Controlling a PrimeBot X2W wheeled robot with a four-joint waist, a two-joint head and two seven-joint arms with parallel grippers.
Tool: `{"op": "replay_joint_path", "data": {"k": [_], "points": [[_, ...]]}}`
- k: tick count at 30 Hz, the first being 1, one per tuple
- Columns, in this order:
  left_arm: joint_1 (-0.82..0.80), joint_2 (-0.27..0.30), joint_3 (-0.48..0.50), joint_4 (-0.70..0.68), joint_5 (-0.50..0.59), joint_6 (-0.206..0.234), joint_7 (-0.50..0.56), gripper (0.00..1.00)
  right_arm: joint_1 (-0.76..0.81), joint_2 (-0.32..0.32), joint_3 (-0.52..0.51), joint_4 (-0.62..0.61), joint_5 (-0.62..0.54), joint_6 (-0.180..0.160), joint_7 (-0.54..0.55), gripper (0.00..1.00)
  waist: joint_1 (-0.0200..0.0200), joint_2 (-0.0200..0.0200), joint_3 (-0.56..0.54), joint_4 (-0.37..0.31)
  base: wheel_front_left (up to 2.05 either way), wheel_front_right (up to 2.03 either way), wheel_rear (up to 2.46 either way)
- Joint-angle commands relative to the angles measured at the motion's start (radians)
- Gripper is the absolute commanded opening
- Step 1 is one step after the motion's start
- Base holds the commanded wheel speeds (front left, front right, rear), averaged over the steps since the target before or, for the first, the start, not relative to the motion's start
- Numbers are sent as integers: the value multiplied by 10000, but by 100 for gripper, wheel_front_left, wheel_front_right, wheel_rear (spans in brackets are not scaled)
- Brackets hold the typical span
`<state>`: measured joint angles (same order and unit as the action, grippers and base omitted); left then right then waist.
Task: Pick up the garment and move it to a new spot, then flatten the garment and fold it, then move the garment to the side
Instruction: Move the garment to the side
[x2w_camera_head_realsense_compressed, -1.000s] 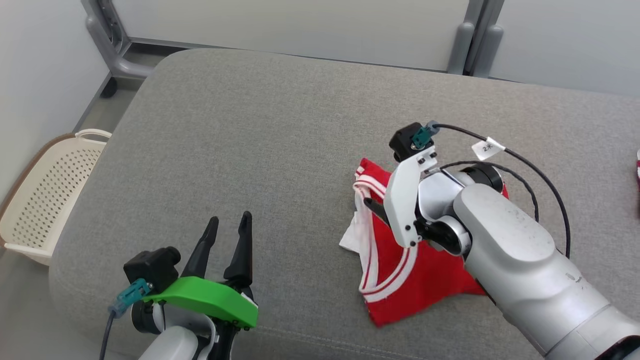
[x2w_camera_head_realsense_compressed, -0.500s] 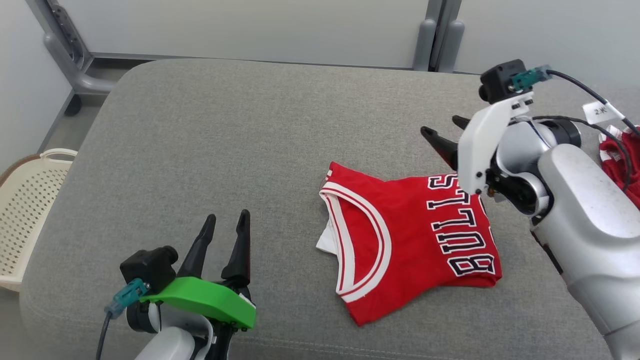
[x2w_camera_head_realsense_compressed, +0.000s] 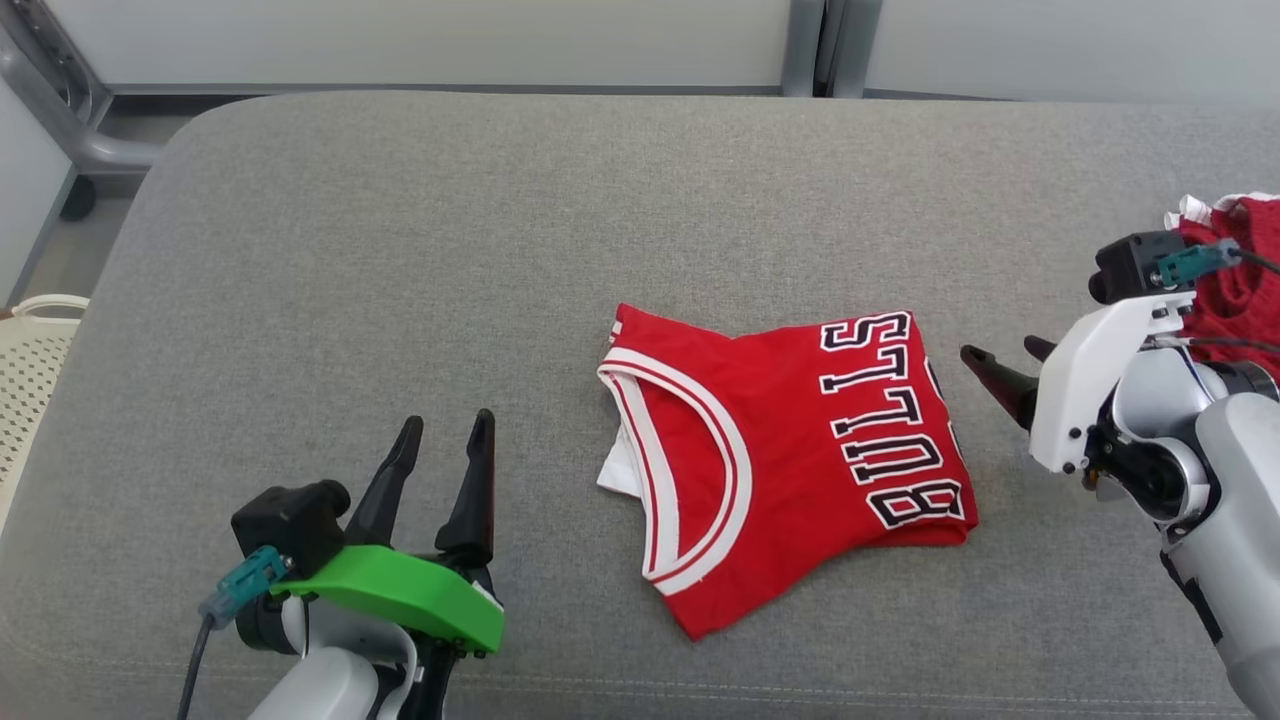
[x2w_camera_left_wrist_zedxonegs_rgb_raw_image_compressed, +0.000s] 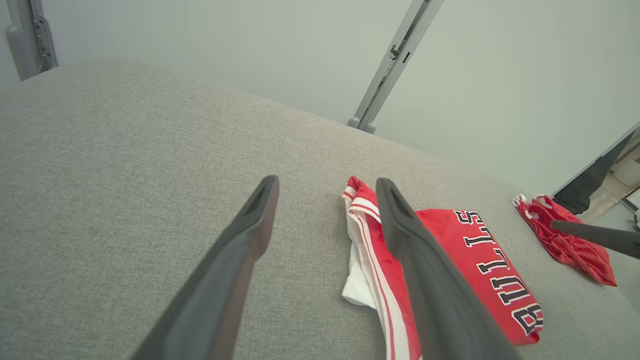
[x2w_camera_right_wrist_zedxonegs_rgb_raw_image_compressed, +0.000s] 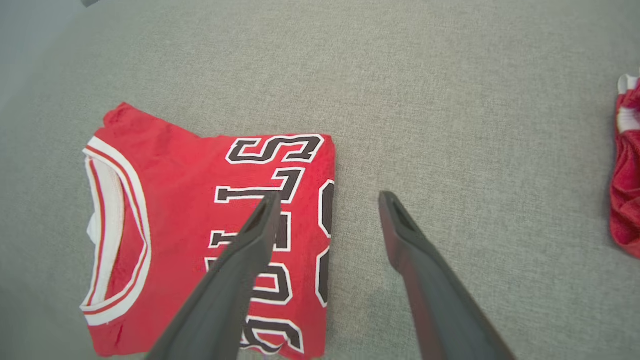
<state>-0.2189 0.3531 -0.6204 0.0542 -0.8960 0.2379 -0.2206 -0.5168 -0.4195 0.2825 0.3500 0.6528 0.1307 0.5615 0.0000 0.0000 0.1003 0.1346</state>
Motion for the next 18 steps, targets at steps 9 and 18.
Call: {"op": "replay_joint_path", "data": {"k": [9,18], "points": [[-511,-4,-109,-264,192,81,156,100,400,127,-259,589,503,-2,-4,100,0,0,760,300,0,0,0],[-657,-89,-80,-179,208,36,79,100,22,173,-248,1310,967,-1,-47,100,0,0,1123,846,0,0,0]]}}
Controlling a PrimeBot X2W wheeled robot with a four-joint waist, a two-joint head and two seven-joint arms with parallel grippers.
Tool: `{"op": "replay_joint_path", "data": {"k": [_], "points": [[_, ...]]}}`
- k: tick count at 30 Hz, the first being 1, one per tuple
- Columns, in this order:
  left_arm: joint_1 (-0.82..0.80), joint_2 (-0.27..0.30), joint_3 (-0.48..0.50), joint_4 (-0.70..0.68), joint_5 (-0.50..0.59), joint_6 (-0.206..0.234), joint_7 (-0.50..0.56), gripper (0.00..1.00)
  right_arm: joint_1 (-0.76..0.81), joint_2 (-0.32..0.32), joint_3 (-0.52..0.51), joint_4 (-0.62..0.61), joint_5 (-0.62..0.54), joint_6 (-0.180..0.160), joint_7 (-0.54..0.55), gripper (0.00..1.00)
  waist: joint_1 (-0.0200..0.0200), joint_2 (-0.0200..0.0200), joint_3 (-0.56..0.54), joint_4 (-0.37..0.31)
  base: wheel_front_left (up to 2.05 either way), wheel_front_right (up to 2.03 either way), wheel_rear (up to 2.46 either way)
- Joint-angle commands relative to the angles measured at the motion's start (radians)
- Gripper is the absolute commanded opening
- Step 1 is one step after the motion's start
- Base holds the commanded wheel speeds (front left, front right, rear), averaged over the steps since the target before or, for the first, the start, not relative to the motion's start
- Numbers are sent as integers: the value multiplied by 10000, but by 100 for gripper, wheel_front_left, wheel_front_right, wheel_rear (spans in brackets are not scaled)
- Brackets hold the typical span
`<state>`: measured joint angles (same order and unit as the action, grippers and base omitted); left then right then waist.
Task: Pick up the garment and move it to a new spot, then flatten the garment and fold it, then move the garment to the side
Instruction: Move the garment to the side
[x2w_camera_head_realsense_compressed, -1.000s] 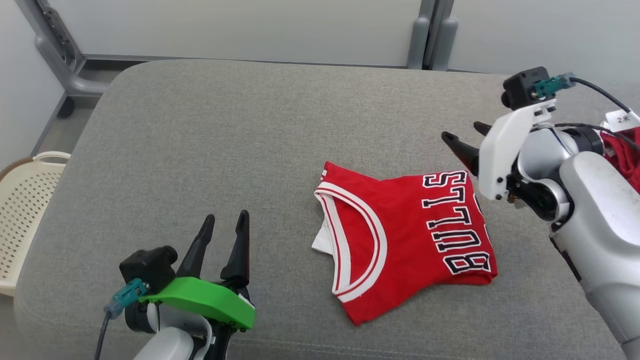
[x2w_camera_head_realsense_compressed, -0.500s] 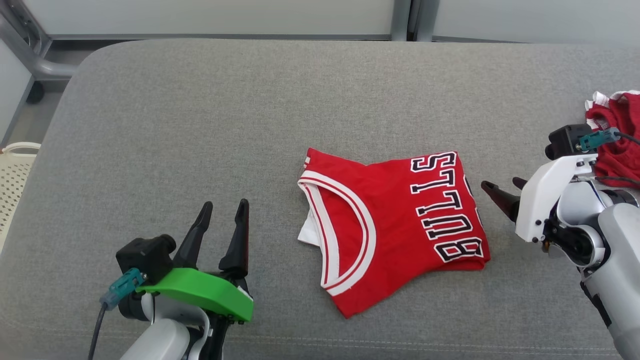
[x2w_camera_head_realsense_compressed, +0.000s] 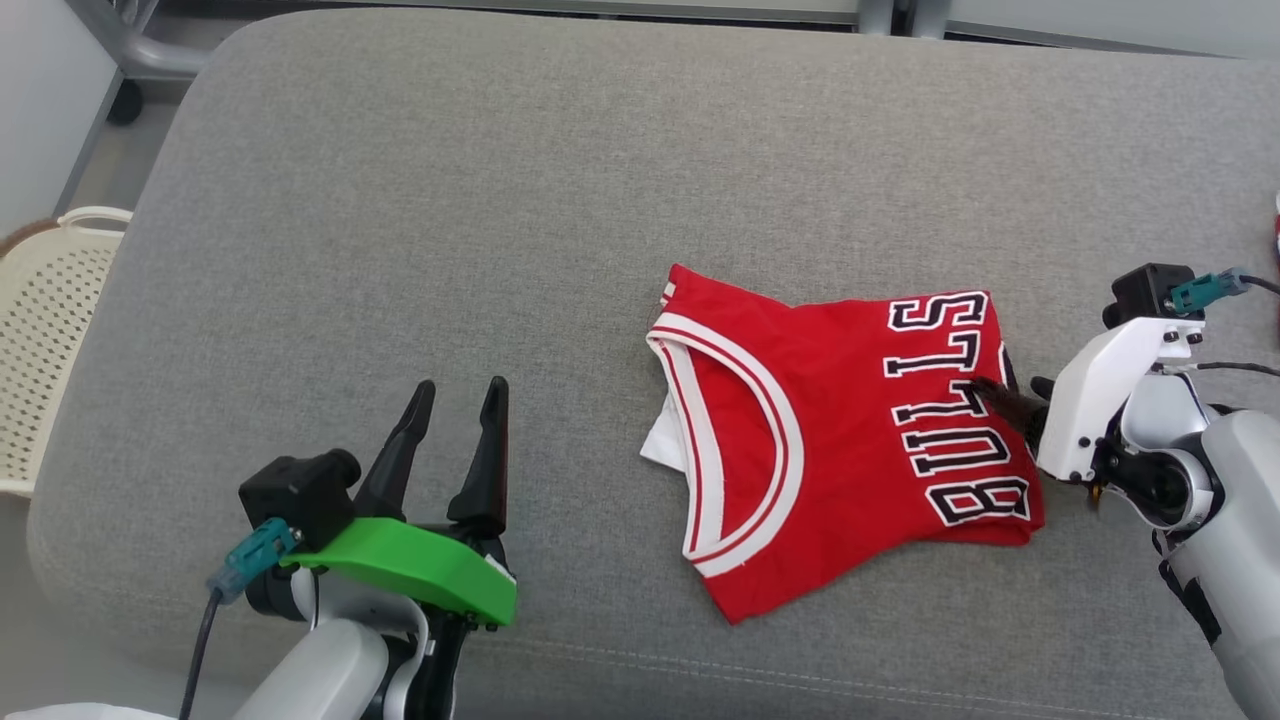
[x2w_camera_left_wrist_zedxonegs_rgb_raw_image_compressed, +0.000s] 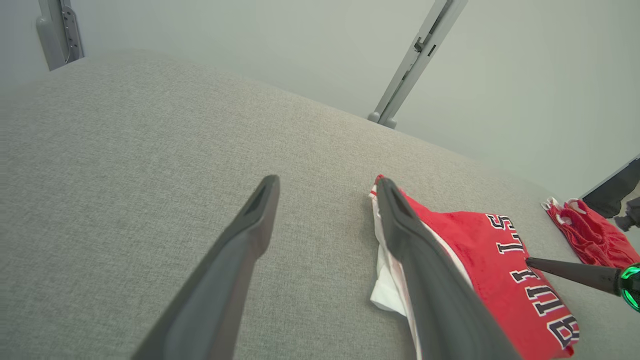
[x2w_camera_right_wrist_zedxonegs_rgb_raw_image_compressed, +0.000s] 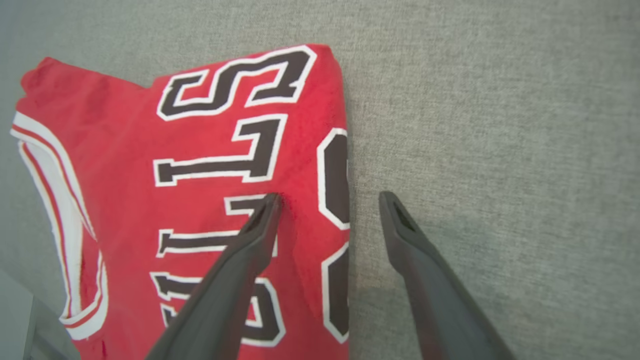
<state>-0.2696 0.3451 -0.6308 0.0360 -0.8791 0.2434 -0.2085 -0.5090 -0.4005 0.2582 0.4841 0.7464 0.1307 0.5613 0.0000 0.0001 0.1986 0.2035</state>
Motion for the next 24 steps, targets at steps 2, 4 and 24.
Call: {"op": "replay_joint_path", "data": {"k": [2,4,24], "points": [[-163,-21,26,24,34,-60,-59,100,-151,3,-13,196,164,-1,-6,100,0,-1,190,274,0,0,0],[-189,-50,18,62,33,-77,-89,100,-223,40,30,443,255,-1,99,100,0,-1,220,377,0,0,0],[-68,-259,-28,338,-51,-201,-241,100,-519,-164,1024,1347,867,-8,-333,0,0,-1,98,577,0,0,0]]}}
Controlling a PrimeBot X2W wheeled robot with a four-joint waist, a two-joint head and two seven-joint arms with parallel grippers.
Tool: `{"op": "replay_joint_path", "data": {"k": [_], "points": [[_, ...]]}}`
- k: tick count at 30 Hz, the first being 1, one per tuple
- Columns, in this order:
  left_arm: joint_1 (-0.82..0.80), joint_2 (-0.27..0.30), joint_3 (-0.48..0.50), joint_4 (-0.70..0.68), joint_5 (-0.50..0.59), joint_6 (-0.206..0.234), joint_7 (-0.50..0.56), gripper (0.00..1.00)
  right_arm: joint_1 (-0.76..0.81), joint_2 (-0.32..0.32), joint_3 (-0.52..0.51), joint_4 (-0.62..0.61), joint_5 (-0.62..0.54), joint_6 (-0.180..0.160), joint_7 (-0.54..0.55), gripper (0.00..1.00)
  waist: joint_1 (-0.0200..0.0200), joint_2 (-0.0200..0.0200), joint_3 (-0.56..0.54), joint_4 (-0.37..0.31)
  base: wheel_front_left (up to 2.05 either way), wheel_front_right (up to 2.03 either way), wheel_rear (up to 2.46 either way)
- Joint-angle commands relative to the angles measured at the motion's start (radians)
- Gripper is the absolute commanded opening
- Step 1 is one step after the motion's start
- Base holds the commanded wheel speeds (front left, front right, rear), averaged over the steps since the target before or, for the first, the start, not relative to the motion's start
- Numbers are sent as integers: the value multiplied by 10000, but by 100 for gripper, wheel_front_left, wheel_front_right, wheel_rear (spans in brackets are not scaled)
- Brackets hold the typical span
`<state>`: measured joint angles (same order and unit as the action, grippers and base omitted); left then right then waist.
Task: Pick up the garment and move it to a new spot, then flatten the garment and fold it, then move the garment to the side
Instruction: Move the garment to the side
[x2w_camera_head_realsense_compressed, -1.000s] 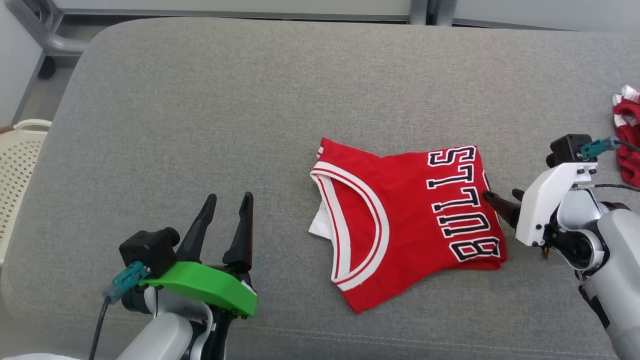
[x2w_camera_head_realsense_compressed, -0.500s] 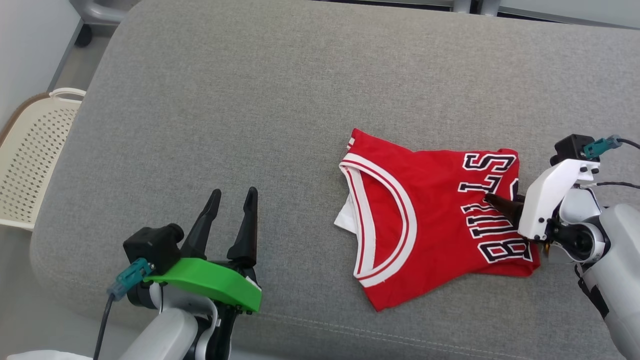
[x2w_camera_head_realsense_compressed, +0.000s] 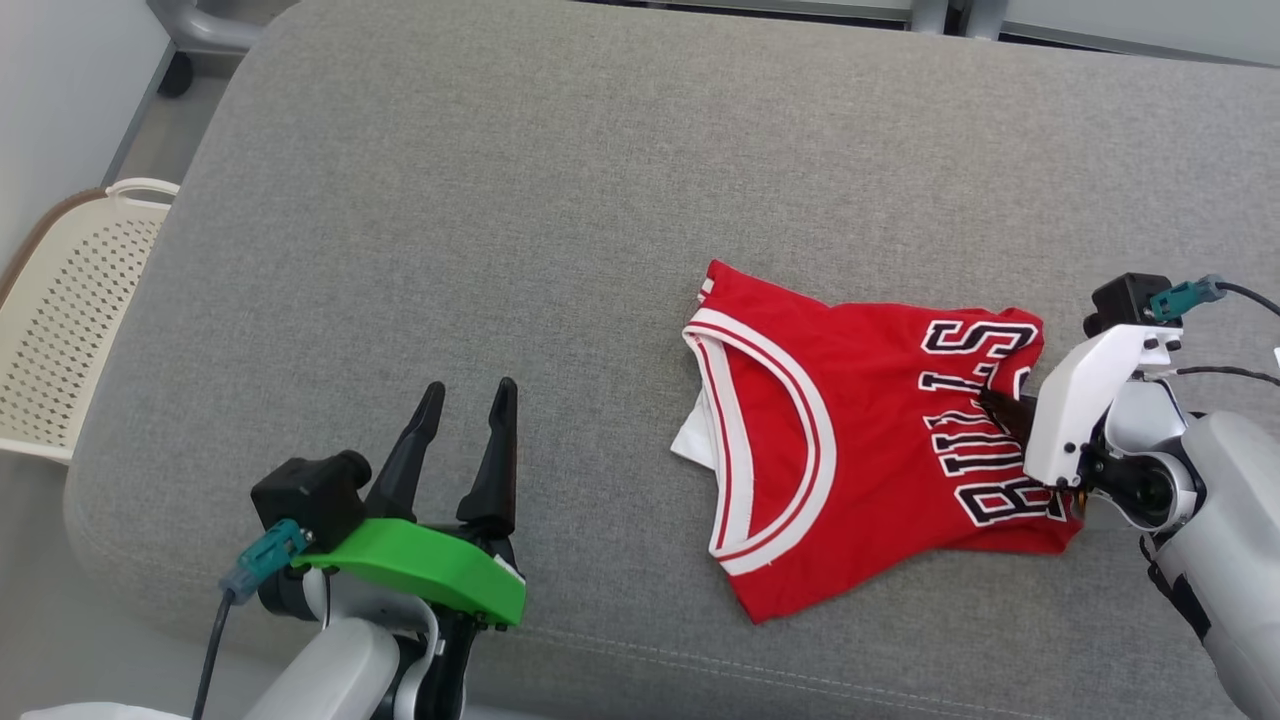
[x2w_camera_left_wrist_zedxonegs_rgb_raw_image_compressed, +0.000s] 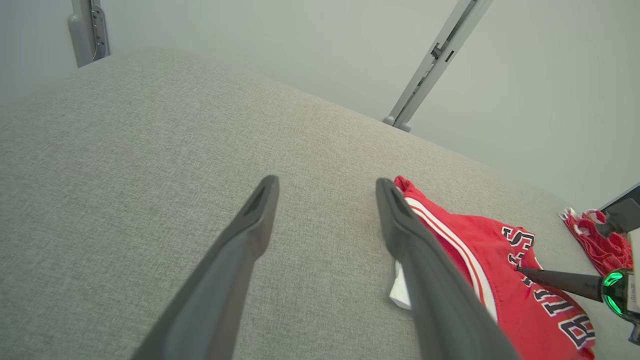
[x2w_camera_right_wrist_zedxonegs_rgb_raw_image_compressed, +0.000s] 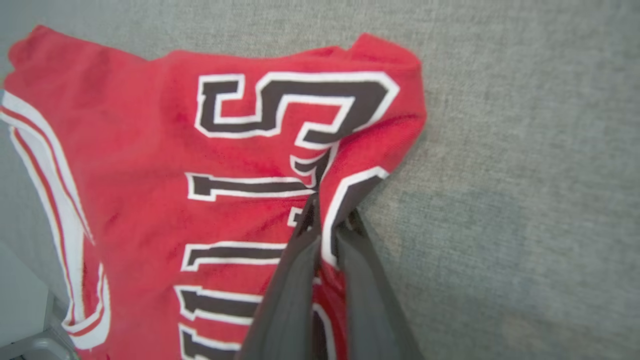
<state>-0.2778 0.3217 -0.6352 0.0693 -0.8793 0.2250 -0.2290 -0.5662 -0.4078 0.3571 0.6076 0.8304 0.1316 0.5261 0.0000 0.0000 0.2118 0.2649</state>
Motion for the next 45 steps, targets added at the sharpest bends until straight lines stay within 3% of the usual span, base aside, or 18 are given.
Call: {"op": "replay_joint_path", "data": {"k": [1,12,29,45], "points": [[37,-21,16,4,-61,-18,-35,100,14,-138,52,87,44,-19,-40,0,0,0,-64,-74,0,0,0],[186,68,-28,-134,-75,49,28,100,-274,-623,190,-186,202,-18,-430,0,0,0,-294,-654,0,0,0],[144,195,-15,-377,-22,164,52,100,-1224,-1327,-254,-417,-504,-16,-424,0,0,0,-336,-1775,0,0,0],[-139,446,-22,-782,205,338,243,100,-2188,-1034,-1102,-771,-1409,-15,26,0,0,0,-68,-3100,0,0,0]]}}
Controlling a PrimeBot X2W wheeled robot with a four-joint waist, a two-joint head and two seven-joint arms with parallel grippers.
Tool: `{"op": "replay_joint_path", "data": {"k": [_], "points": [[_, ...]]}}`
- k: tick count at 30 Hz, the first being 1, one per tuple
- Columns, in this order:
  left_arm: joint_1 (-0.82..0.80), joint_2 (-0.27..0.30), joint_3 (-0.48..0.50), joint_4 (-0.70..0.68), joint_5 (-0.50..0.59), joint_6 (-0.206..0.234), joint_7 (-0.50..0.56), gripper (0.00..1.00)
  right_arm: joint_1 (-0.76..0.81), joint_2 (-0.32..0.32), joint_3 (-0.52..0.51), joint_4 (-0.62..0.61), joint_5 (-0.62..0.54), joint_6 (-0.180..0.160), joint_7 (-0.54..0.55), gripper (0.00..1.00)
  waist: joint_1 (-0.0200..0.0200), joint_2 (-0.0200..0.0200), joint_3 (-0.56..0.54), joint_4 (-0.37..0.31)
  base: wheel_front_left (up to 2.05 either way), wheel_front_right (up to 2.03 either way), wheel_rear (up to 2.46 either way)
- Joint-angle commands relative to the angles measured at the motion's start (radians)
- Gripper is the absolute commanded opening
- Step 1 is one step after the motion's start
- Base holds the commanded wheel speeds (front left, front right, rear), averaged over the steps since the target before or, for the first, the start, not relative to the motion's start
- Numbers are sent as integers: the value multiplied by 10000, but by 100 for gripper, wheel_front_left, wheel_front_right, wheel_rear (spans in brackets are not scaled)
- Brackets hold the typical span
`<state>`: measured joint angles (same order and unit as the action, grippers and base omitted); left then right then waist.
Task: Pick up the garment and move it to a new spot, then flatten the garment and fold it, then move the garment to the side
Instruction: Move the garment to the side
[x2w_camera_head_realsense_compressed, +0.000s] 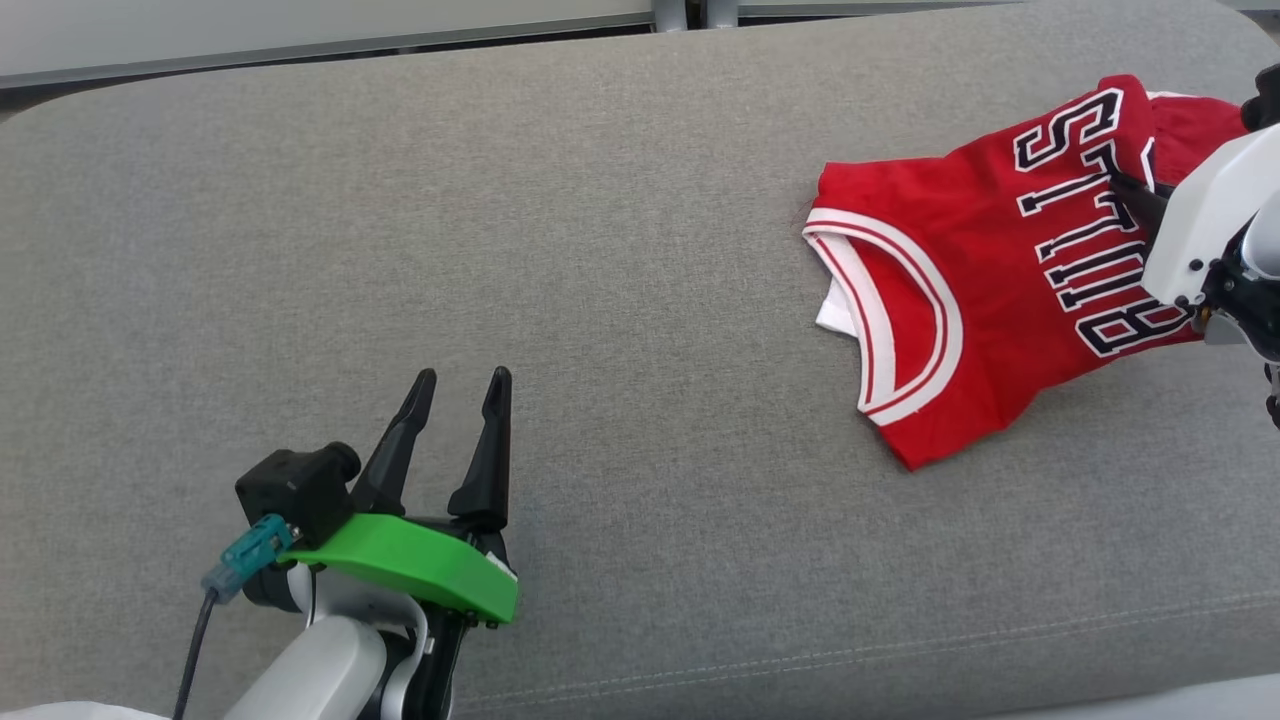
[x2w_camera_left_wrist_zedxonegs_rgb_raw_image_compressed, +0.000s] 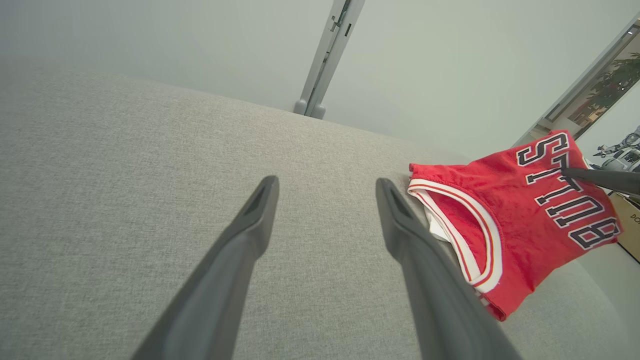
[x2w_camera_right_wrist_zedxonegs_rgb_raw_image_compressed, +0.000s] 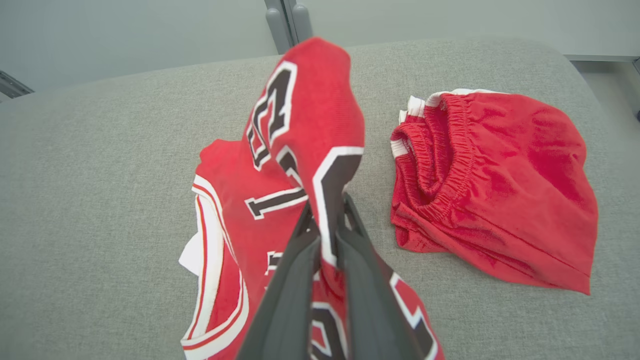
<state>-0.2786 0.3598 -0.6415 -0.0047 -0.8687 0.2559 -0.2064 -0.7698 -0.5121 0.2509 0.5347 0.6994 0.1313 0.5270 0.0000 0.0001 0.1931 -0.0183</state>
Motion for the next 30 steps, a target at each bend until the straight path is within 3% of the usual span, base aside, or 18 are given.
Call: {"op": "replay_joint_path", "data": {"k": [1,10,22,30], "points": [[-173,88,48,-59,121,44,20,100,-183,33,-86,-38,-145,-11,22,0,0,-1,144,-349,0,0,0],[-415,202,26,-233,250,127,123,100,-500,192,-490,-5,-478,-11,-25,0,0,-1,473,-848,0,0,0],[-754,267,-33,-434,388,132,262,100,-1934,663,-1233,504,-1233,-11,-105,0,0,-1,1041,-724,0,0,0],[-936,446,-12,-889,563,305,319,100,-2910,220,-1786,968,-1957,-10,179,0,0,-1,1663,-675,0,0,0]]}}
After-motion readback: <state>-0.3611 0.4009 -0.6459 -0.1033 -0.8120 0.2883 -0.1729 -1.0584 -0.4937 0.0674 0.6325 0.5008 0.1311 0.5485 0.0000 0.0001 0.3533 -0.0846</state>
